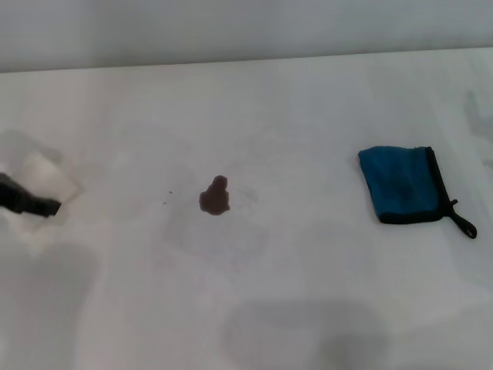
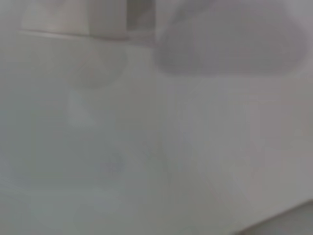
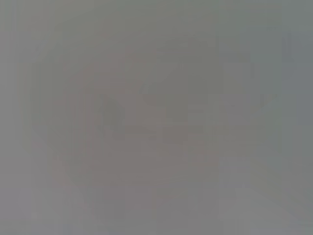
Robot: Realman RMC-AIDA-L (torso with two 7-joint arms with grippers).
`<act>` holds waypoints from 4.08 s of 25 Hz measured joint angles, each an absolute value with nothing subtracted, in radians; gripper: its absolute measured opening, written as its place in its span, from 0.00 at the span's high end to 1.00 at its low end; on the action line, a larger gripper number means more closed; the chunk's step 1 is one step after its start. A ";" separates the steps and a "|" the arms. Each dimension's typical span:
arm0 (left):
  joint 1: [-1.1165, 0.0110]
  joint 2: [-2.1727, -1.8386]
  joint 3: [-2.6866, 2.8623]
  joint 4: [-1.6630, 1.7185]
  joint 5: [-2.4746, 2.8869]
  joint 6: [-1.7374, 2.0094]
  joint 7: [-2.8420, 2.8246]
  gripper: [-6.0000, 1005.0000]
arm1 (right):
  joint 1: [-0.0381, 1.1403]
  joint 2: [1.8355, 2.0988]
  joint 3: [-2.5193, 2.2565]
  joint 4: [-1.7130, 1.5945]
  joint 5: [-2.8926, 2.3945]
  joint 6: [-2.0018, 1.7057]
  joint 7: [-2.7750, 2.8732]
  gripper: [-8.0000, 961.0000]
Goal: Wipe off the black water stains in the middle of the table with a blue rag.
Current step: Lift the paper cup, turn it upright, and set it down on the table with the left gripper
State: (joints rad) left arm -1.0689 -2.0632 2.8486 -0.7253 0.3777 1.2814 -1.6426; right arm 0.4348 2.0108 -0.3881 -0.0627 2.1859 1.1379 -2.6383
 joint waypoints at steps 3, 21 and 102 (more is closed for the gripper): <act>-1.074 -2.063 2.849 -0.730 0.315 1.300 -1.633 0.28 | 0.438 2.010 -0.388 -0.065 2.186 1.134 -2.639 0.36; -0.821 -2.075 2.847 -0.616 -0.446 1.451 -1.275 0.31 | 0.404 2.006 -0.389 -0.130 2.186 1.139 -2.637 0.36; -0.425 -2.086 2.843 0.176 -1.006 0.944 -0.219 0.30 | 0.369 2.005 -0.425 -0.194 2.186 1.234 -2.520 0.36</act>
